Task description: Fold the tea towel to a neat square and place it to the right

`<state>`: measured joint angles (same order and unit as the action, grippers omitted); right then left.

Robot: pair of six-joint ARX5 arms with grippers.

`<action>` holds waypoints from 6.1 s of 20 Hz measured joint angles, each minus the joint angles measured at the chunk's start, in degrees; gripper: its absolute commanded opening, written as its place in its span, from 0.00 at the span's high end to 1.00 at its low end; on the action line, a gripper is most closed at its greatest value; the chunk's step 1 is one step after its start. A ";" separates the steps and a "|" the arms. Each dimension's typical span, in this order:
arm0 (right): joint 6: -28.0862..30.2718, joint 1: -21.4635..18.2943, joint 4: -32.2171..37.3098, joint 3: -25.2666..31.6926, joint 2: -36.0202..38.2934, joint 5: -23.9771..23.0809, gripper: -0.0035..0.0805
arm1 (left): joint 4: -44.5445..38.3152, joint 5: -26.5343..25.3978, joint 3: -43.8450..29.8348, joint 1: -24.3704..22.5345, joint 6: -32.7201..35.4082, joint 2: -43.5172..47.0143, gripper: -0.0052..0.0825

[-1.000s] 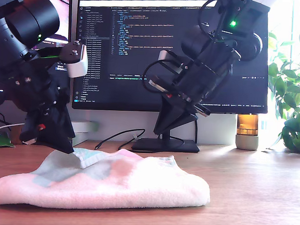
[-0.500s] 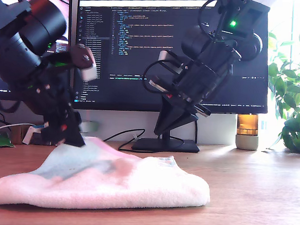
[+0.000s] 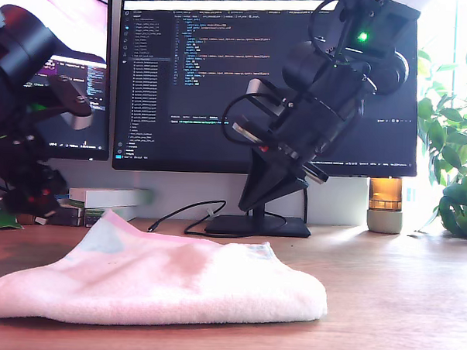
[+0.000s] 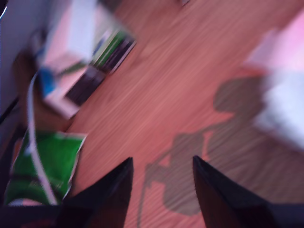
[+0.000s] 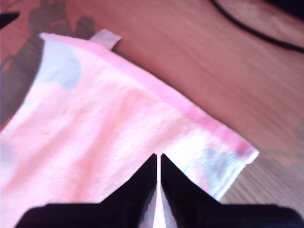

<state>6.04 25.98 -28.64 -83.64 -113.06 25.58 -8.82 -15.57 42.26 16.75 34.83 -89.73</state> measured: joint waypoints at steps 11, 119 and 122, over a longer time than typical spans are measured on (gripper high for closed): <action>0.13 -0.07 0.68 0.00 0.13 -10.16 0.97 | 13.62 13.38 3.28 0.57 -8.94 9.64 0.97; 43.15 25.51 40.46 58.16 30.73 -26.38 0.65 | -0.13 44.98 -0.07 25.57 -42.01 -10.43 0.97; 43.34 25.51 40.44 57.81 30.25 -26.36 0.75 | -0.02 45.55 -0.07 25.57 -42.18 -10.43 0.97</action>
<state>49.39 51.48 11.79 -25.82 -82.81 -0.78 -8.84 29.98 42.19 42.33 -7.35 -100.16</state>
